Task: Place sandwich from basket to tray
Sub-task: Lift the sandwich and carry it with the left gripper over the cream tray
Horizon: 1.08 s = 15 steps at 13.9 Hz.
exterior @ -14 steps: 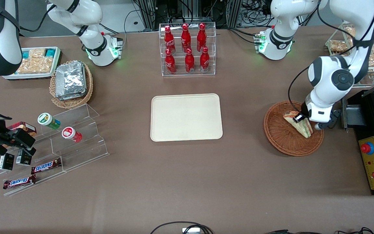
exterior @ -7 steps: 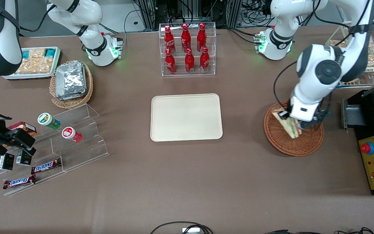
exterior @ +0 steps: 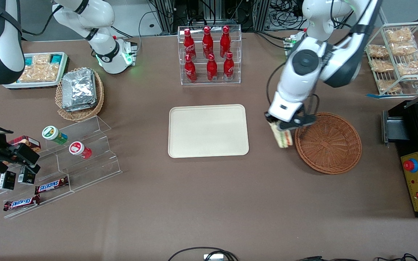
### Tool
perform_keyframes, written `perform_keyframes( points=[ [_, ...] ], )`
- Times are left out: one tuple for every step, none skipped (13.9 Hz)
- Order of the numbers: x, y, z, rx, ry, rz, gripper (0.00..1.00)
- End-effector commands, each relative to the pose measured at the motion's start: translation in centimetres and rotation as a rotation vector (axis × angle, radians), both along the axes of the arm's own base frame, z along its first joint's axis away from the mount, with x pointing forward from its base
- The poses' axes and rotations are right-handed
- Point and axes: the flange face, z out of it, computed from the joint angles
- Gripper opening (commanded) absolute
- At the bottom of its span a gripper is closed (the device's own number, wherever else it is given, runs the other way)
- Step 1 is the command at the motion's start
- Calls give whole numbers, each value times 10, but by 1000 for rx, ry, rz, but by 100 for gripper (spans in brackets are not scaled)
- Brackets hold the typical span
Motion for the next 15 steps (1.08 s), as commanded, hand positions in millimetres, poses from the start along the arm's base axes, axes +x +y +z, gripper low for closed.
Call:
perform_keyframes(
  points=[
    [-18, -44, -16, 45, 3, -126, 0],
    [-25, -58, -28, 57, 2, -149, 0],
    [-30, -70, -39, 63, -13, -153, 0],
    [-39, -86, -56, 75, -20, -165, 0],
    [-45, -100, -70, 85, -28, -180, 0],
    [-49, -111, -87, 89, -20, -188, 0],
    [-54, -122, -100, 89, -14, -197, 0],
    [-59, -133, -111, 86, -6, -209, 0],
    [-62, -141, -121, 79, 3, -218, 0],
    [-64, -147, -129, 70, 12, -221, 0],
    [-67, -154, -135, 62, 27, -226, 0],
    [-71, -160, -142, 60, 40, -232, 0],
    [-73, -165, -147, 55, 49, -242, 0],
    [-73, -165, -154, 58, 42, -258, 0],
    [-74, -165, -161, 62, 40, -275, 0]
  ],
)
